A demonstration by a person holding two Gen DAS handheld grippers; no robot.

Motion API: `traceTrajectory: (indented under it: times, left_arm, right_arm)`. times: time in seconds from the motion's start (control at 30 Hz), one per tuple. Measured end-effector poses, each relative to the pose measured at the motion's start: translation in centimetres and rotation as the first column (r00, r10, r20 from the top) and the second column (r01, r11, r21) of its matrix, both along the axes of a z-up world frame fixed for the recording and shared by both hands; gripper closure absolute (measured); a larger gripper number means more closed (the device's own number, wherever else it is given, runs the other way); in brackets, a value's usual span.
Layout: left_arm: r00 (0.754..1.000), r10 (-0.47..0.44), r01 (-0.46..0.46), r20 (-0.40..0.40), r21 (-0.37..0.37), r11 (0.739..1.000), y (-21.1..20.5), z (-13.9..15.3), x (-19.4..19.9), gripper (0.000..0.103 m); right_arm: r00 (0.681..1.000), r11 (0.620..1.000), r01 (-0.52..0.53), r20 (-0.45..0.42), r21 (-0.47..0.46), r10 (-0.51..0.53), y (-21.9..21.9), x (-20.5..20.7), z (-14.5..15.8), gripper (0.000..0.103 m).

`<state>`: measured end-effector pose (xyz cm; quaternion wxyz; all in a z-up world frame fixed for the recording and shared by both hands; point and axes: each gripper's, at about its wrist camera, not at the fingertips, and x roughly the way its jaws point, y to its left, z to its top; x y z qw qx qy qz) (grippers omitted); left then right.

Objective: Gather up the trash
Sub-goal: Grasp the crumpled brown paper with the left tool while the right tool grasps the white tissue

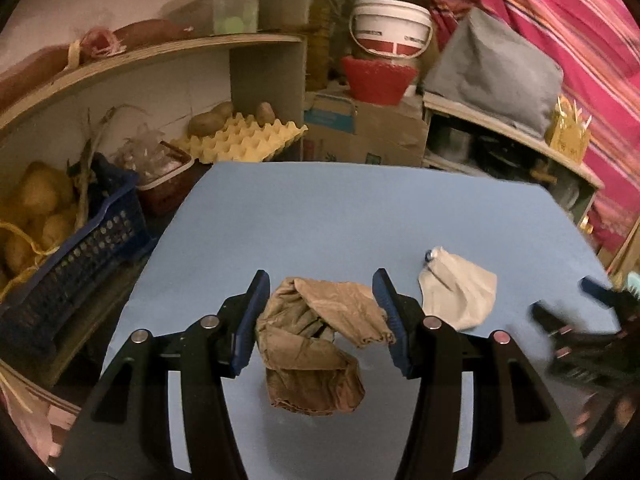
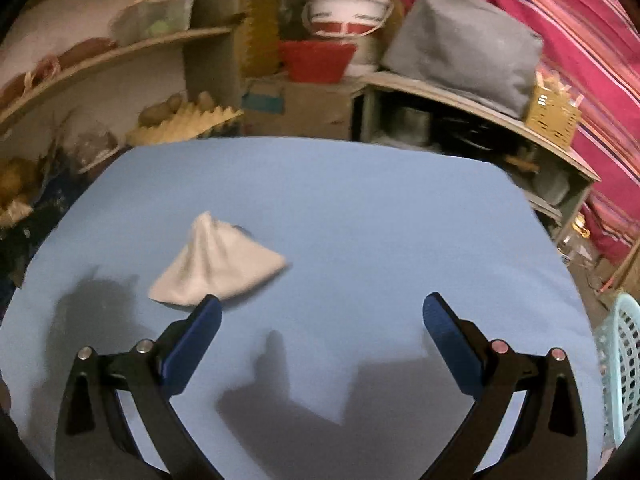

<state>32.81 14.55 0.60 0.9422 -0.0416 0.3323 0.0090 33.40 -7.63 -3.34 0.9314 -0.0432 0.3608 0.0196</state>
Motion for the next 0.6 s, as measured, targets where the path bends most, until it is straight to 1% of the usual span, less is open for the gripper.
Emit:
traceTrajectory:
  times: [0.07, 0.23, 0.3, 0.4, 0.5, 0.53, 0.6]
  left_arm:
    - [1.000, 0.010, -0.009, 0.004, -0.006, 1.000, 0.7, 0.3, 0.1, 0.051]
    - [1.000, 0.025, -0.025, -0.007, -0.012, 1.000, 2.0, 0.0, 0.3, 0.051]
    - [1.000, 0.027, -0.027, -0.011, -0.012, 1.000, 2.4, -0.2, 0.3, 0.051]
    - [0.999, 0.038, -0.039, -0.020, -0.036, 0.999, 3.1, -0.4, 0.3, 0.051]
    - [0.998, 0.050, -0.052, -0.021, -0.063, 0.997, 3.7, -0.5, 0.2, 0.051]
    - [0.998, 0.053, -0.054, -0.021, -0.068, 0.996, 3.8, -0.4, 0.2, 0.051]
    - [0.998, 0.051, -0.052, -0.020, -0.065, 0.997, 3.7, -0.5, 0.2, 0.051]
  right_arm:
    - [1.000, 1.000, -0.012, -0.007, -0.029, 0.012, 1.9, 0.7, -0.4, 0.004]
    - [0.998, 0.999, -0.033, -0.048, -0.032, 0.031, 5.2, 2.9, -1.4, 0.004]
    - [0.997, 0.998, -0.044, -0.065, -0.048, 0.041, 6.0, 3.4, -1.6, 0.004]
    - [0.995, 0.995, -0.067, -0.083, -0.070, 0.061, 7.1, 3.9, -1.9, 0.004]
    - [0.995, 0.986, -0.066, -0.087, -0.154, 0.053, 8.1, 4.4, -2.3, 0.005]
    - [0.995, 0.984, -0.064, -0.092, -0.168, 0.049, 8.2, 4.6, -2.5, 0.005]
    - [0.993, 0.985, -0.063, -0.108, -0.164, 0.046, 8.2, 4.7, -2.7, 0.005]
